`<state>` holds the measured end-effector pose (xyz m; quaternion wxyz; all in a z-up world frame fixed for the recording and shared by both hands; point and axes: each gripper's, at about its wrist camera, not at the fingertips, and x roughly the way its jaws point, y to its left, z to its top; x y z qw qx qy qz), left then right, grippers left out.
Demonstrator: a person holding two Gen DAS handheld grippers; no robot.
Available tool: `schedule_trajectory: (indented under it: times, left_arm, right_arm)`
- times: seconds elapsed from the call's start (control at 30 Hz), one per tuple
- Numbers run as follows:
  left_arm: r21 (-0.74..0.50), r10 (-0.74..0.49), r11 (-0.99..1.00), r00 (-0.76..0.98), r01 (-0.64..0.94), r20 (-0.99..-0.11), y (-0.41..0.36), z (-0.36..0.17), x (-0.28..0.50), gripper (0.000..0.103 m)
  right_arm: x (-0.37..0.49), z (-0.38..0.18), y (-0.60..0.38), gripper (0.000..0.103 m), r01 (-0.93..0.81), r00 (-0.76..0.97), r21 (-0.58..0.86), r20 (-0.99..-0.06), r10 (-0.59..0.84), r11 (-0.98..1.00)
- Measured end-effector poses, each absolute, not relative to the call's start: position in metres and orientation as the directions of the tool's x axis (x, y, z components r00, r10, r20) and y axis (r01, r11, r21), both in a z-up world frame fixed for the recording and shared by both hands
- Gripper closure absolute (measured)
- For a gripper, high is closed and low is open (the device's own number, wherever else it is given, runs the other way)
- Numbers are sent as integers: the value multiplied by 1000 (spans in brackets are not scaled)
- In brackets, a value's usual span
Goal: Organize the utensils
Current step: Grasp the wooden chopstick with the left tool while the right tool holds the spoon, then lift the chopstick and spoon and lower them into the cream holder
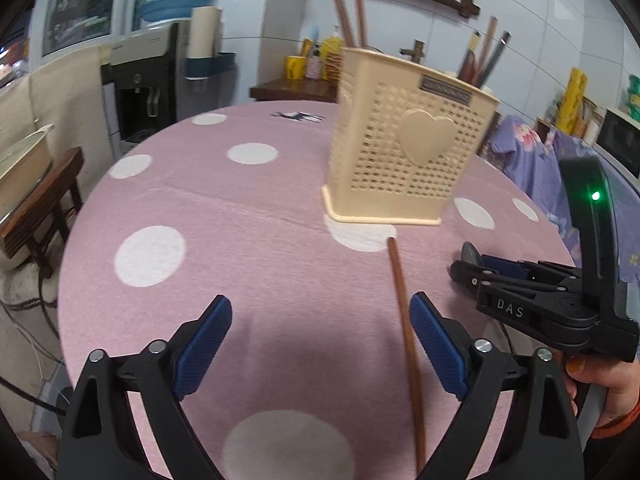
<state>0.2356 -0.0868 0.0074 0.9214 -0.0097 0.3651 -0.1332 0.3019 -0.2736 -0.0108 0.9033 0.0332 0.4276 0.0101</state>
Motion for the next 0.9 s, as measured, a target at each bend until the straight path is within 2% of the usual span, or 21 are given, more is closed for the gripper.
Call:
schedule_trajectory:
  times: [0.17, 0.3, 0.33, 0.47, 0.7, 0.8, 0.9]
  left_arm:
    - [-89, -287, 940, 624, 328, -727, -121, -1, 255, 41]
    - [-105, -317, 920, 559, 378, -766, -142, -7, 270, 51]
    - [-111, -322, 917, 547, 383, -773, -146, -9, 273, 57]
    - [-66, -279, 926, 552, 373, -786, -157, -15, 280, 74]
    - [-10, -236, 929, 572, 371, -786, -166, -15, 290, 84]
    - [17, -214, 932, 587, 363, -781, -168, -16, 294, 94]
    - [4, -220, 934, 585, 358, -781, -168, -14, 297, 94]
  right_arm:
    - [292, 1, -292, 65, 52, 656, 107, -753, 47, 993]
    - [285, 8, -295, 65, 59, 669, 116, -742, 47, 991]
    - [284, 8, -295, 65, 60, 670, 120, -741, 49, 991]
    - [281, 10, -295, 65, 61, 677, 127, -735, 52, 990]
    - [280, 13, -294, 65, 62, 680, 127, -731, 51, 990]
    - [280, 14, -294, 65, 63, 680, 126, -731, 50, 990]
    - [279, 15, -295, 65, 68, 681, 130, -731, 50, 989]
